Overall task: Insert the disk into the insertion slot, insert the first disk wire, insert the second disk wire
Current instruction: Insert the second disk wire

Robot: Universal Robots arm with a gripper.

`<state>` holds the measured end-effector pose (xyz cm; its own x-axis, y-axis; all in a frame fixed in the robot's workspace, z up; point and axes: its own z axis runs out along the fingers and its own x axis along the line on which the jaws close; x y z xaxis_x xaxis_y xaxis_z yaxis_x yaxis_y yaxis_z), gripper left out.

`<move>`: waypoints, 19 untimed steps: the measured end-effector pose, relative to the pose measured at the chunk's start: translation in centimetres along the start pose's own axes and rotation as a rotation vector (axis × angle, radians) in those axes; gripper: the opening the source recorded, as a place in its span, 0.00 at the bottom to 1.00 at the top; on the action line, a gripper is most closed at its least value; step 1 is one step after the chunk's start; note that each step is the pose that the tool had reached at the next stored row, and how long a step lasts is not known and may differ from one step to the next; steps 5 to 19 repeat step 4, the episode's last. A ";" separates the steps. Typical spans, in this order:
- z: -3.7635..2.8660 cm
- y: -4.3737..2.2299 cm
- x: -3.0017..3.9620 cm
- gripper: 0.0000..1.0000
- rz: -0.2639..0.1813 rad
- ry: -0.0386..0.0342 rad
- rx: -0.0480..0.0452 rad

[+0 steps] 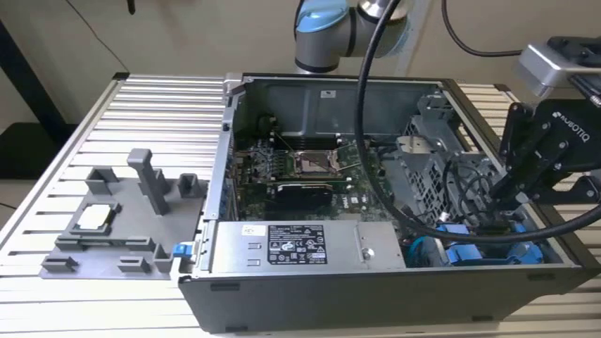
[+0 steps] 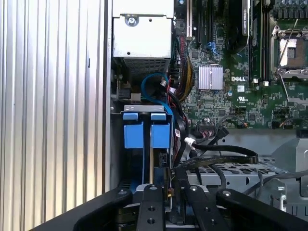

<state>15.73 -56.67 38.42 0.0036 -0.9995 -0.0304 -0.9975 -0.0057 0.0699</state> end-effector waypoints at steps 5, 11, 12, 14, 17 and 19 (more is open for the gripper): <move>-0.05 0.00 0.00 0.24 0.000 0.0002 0.0000; -0.05 0.00 0.00 0.24 0.000 0.0002 0.0000; -0.05 0.00 0.00 0.24 0.000 0.0002 0.0000; -0.05 0.00 0.00 0.24 0.000 0.0002 0.0000; -0.05 0.00 0.00 0.24 0.000 0.0002 0.0000; -0.05 0.00 0.00 0.24 0.000 0.0002 0.0000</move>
